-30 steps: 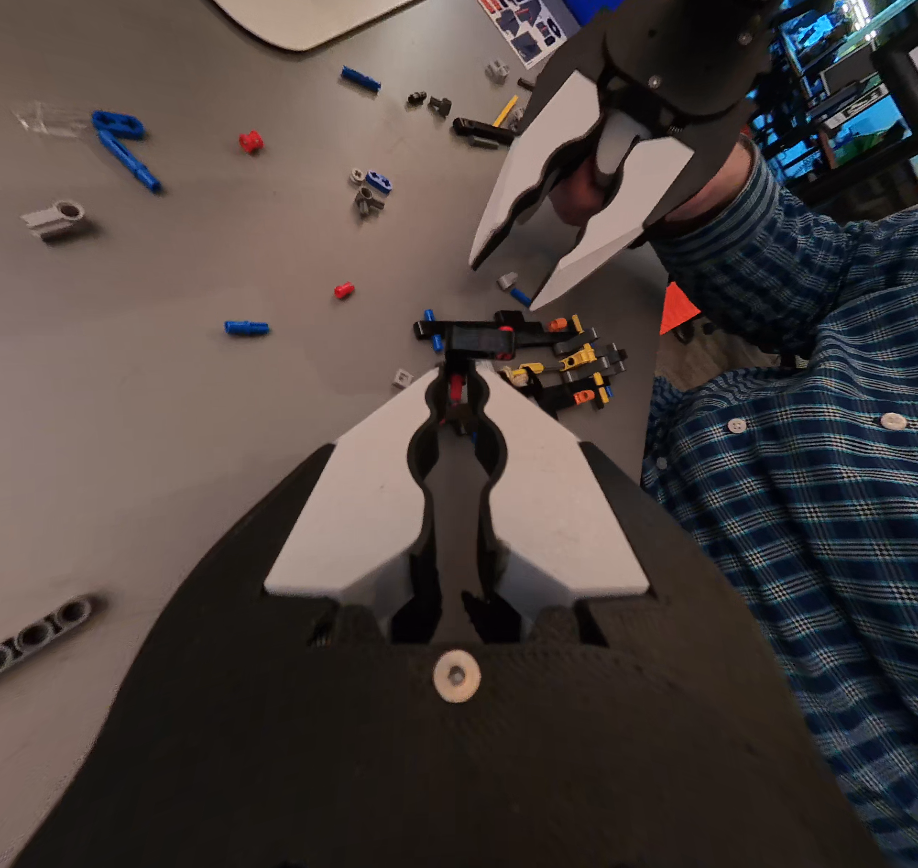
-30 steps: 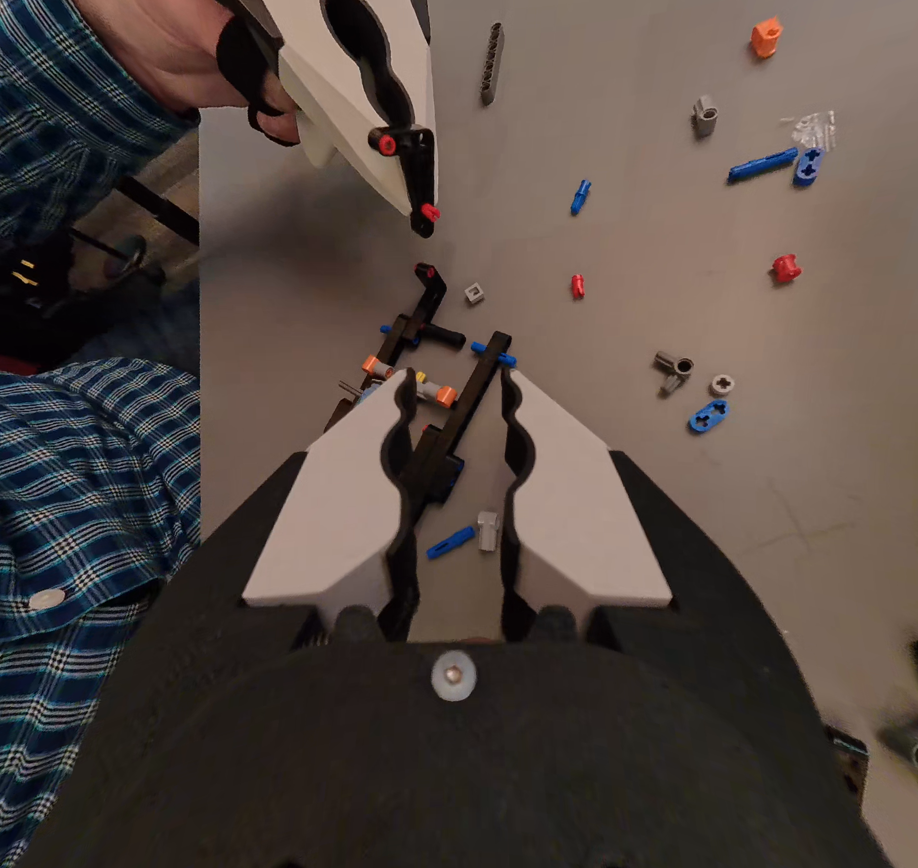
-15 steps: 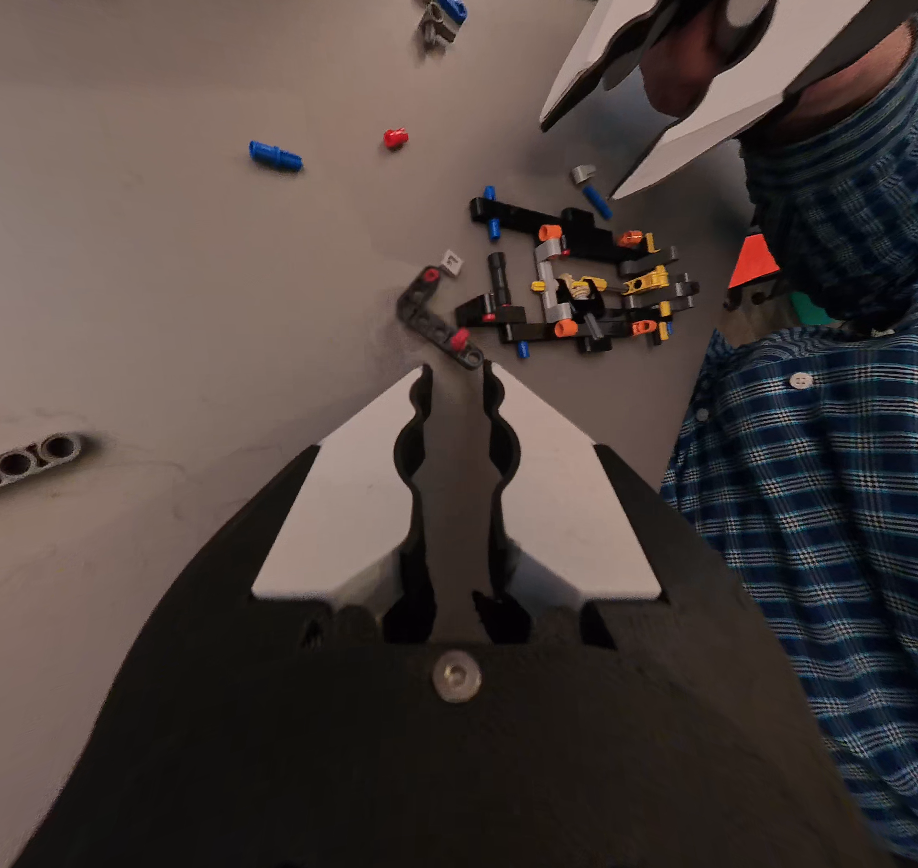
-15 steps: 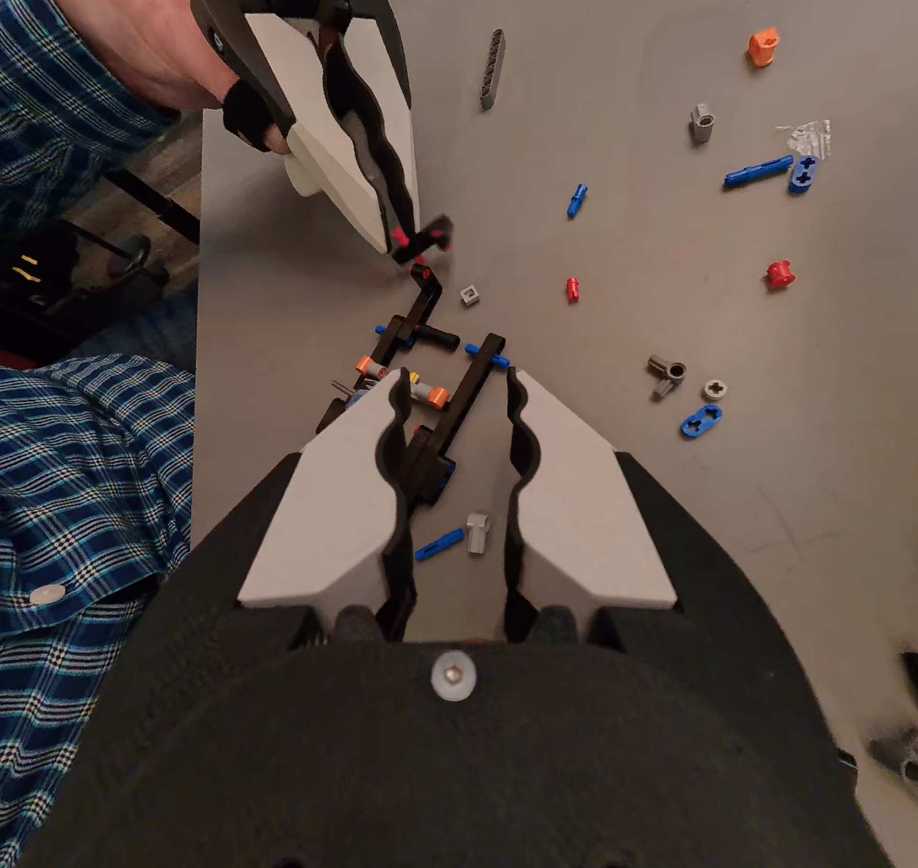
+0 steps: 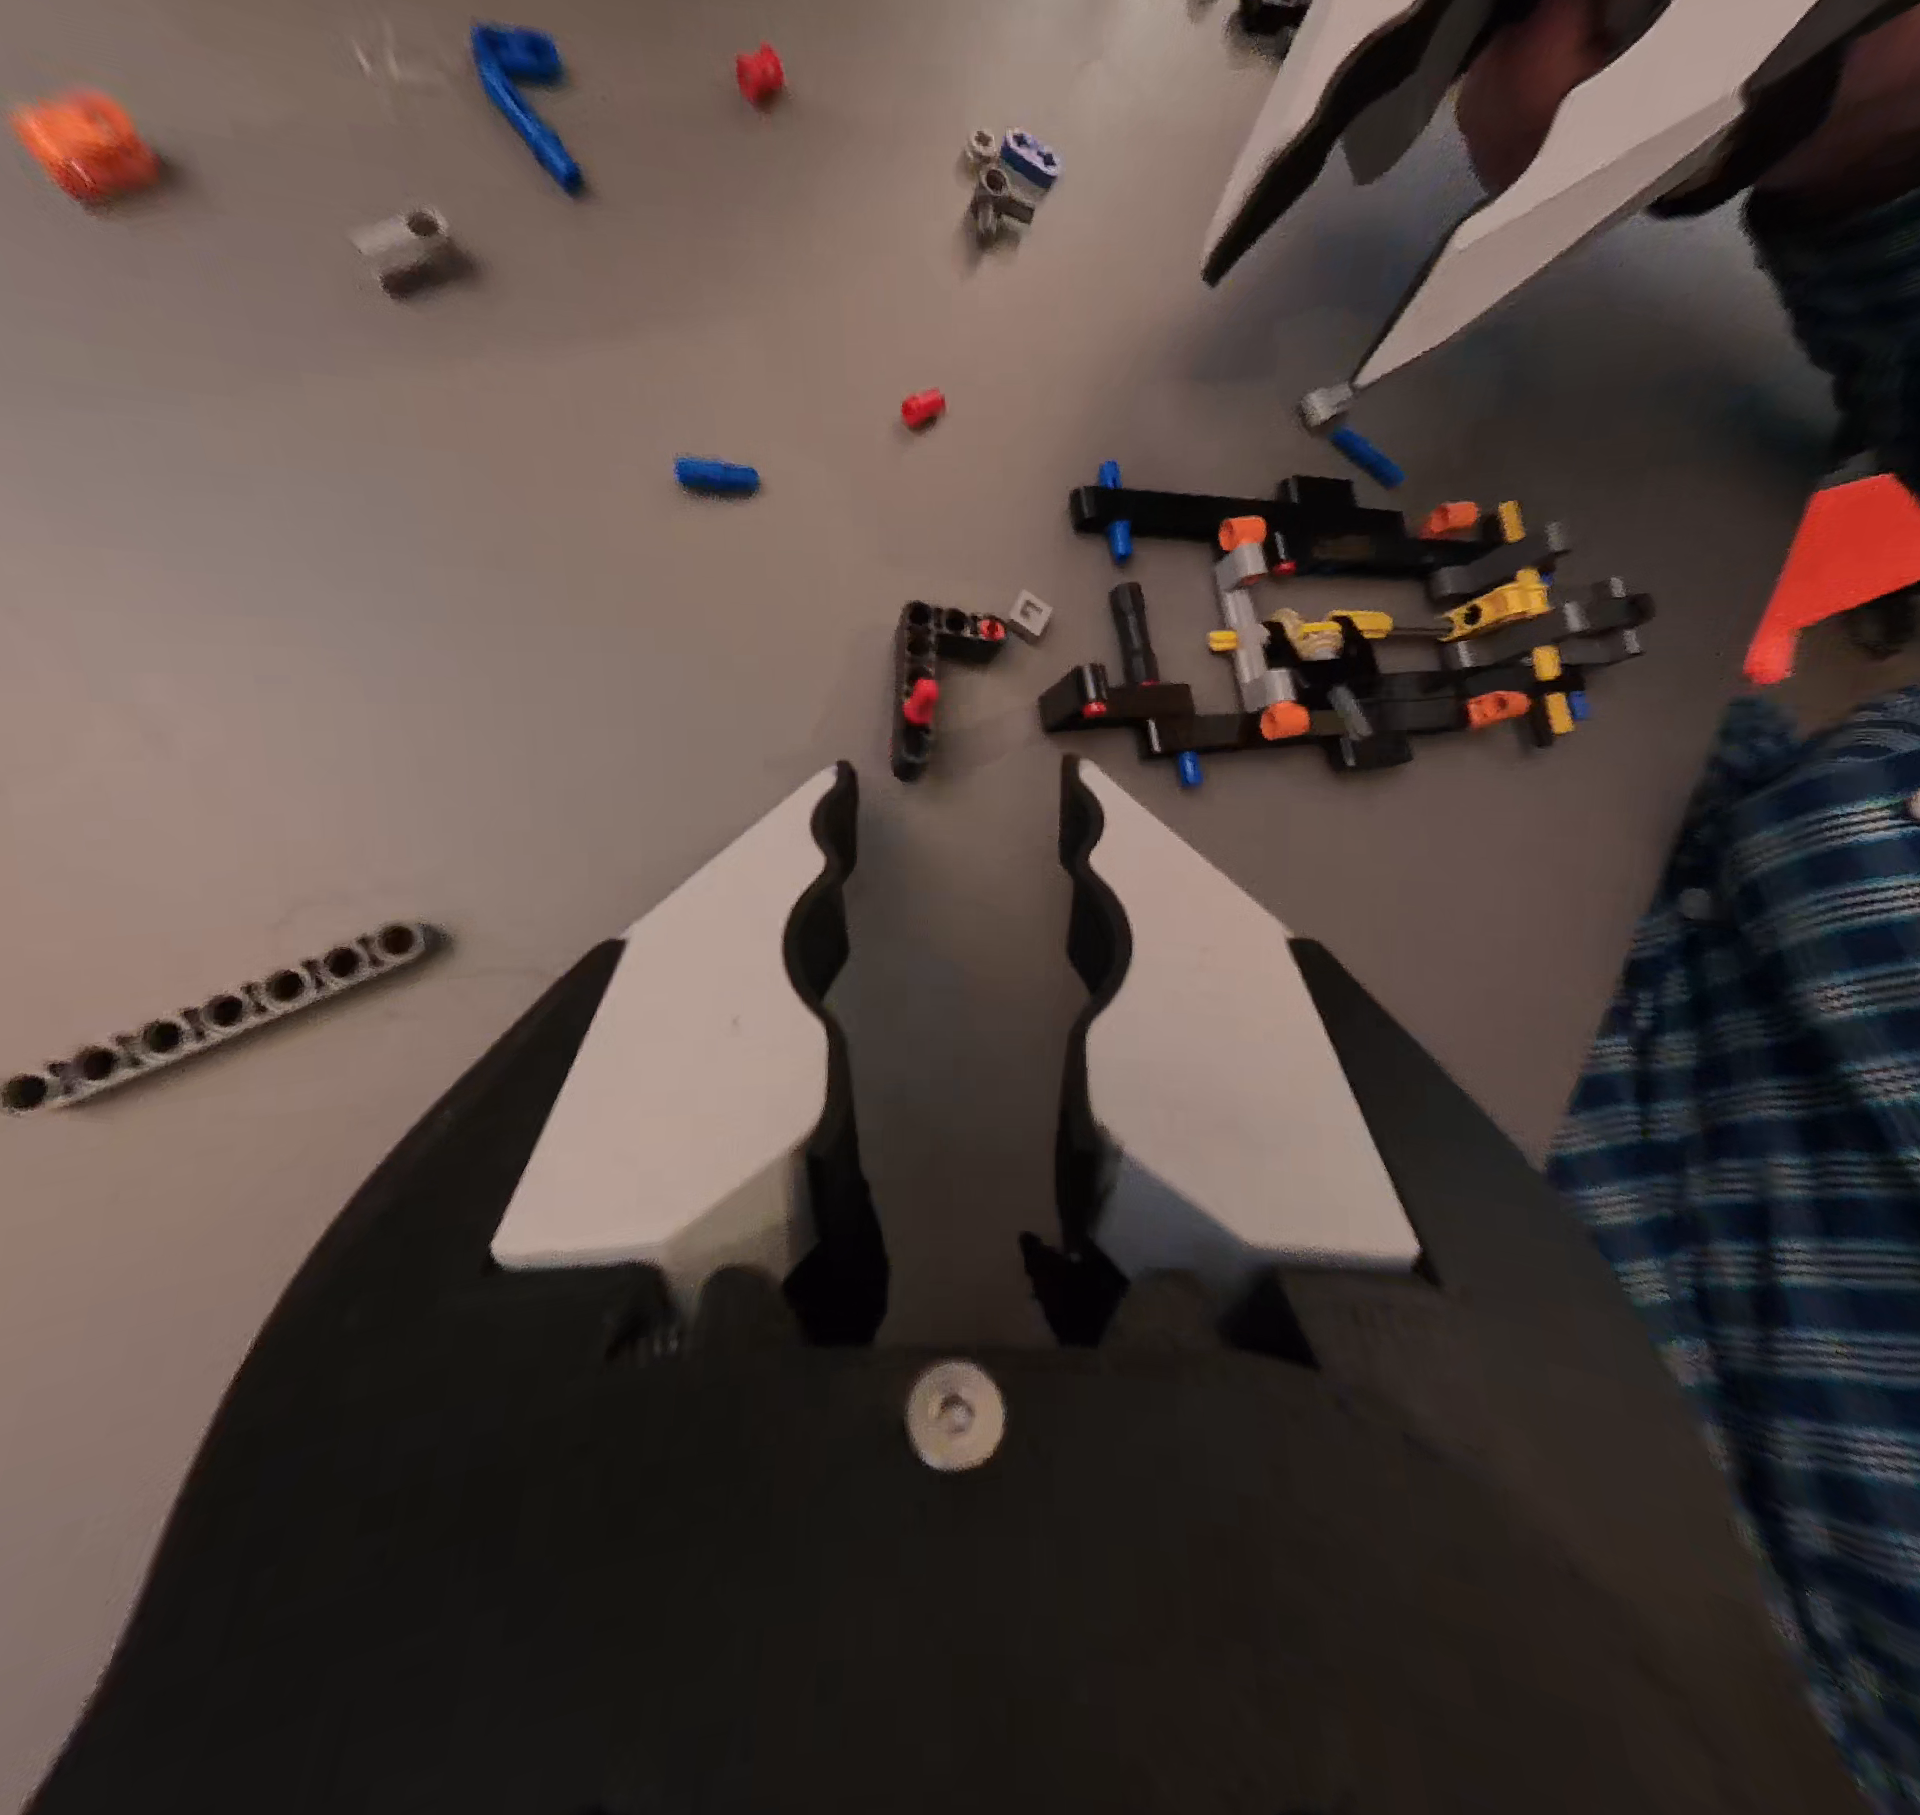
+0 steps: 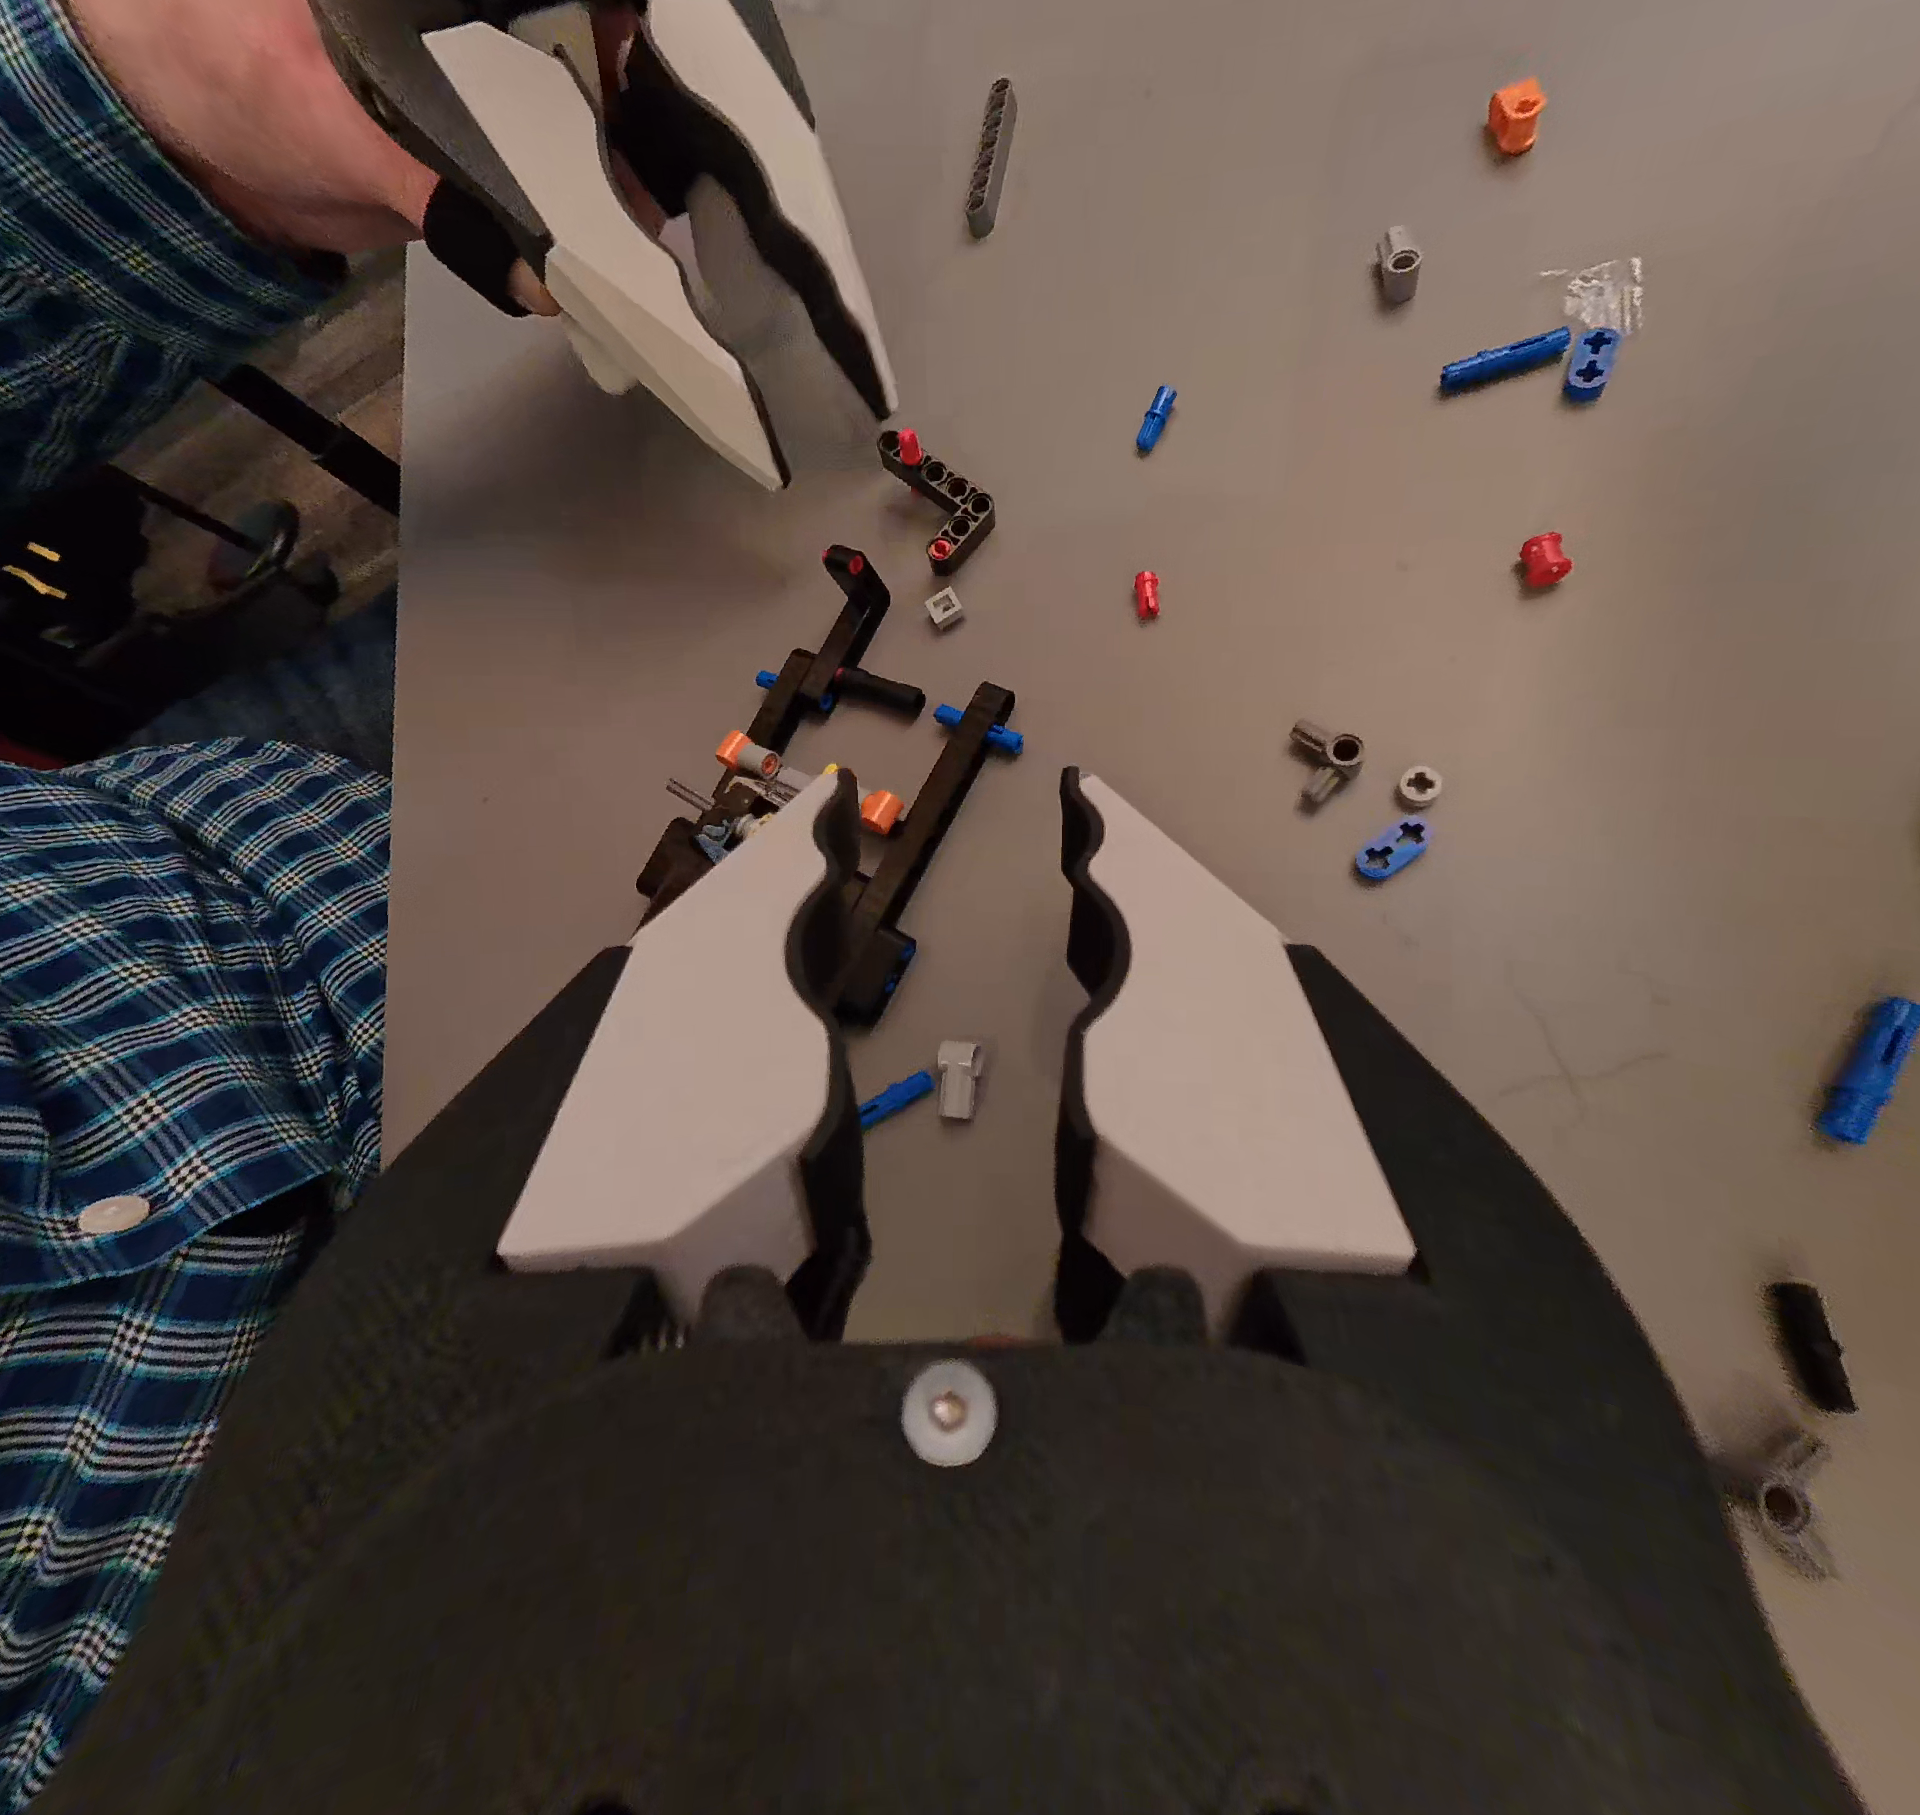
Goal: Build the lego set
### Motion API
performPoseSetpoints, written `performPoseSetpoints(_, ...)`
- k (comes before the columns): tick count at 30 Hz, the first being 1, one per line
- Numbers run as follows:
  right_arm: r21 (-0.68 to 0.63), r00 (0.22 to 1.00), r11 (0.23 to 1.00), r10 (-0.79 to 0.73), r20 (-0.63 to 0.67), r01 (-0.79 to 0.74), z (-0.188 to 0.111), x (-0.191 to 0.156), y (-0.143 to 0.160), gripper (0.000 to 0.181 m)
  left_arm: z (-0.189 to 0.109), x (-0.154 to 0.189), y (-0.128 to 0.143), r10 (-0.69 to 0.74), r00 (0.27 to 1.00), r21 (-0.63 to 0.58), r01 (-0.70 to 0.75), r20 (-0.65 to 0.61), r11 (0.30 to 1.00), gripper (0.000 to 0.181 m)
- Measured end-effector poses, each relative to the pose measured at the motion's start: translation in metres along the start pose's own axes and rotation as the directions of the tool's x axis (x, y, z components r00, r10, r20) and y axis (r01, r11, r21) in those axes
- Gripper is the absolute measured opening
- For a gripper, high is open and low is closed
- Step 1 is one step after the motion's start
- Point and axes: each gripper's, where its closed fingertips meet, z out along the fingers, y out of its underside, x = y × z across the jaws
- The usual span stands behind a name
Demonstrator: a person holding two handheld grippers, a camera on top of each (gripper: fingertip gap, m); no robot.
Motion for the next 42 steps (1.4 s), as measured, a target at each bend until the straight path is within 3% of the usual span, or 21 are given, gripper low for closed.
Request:
performPoseSetpoints(5,0.001,1.000,1.000,-0.008,0.009,0.008,0.004,-0.003,-0.004,0.036,0.013,-0.008,0.002,0.098,0.993,-0.082,-0.093,0.062,0.992,0.025)
performPoseSetpoints(8,0.004,1.000,1.000,-0.011,0.008,0.011,0.005,-0.004,-0.005,0.036,0.020,-0.008,0.004,0.116,0.992,-0.089,-0.110,0.059,0.990,0.005)
performPoseSetpoints(13,0.013,1.000,1.000,-0.014,0.004,0.014,0.003,-0.001,-0.007,0.035,0.015,-0.009,-0.005,0.053,0.997,-0.010,-0.053,0.052,0.999,0.005)
performPoseSetpoints(19,0.055,0.995,0.994,-0.096,0.008,0.096,0.005,-0.004,-0.028,0.028,-0.006,0.022,-0.042,-0.132,0.970,0.214,0.176,-0.206,0.961,0.005)
performPoseSetpoints(23,0.106,0.968,0.963,-0.243,-0.065,0.249,0.008,-0.010,-0.050,0.028,-0.010,0.036,-0.058,-0.209,0.932,0.286,0.295,-0.297,0.912,0.005)
performPoseSetpoints(28,0.128,0.910,0.911,-0.364,-0.197,0.392,0.011,-0.019,-0.066,0.030,-0.003,0.049,-0.064,-0.208,0.936,0.321,0.297,-0.284,0.899,0.005)
performPoseSetpoints(34,0.111,0.892,0.905,-0.374,-0.254,0.411,0.014,-0.015,-0.068,0.011,-0.003,0.053,-0.070,-0.229,0.925,0.348,0.331,-0.302,0.877,0.005)
performPoseSetpoints(42,0.092,0.920,0.922,-0.361,-0.150,0.377,0.018,-0.017,-0.063,0.005,-0.003,0.058,-0.068,-0.227,0.935,0.352,0.317,-0.274,0.881,0.019)
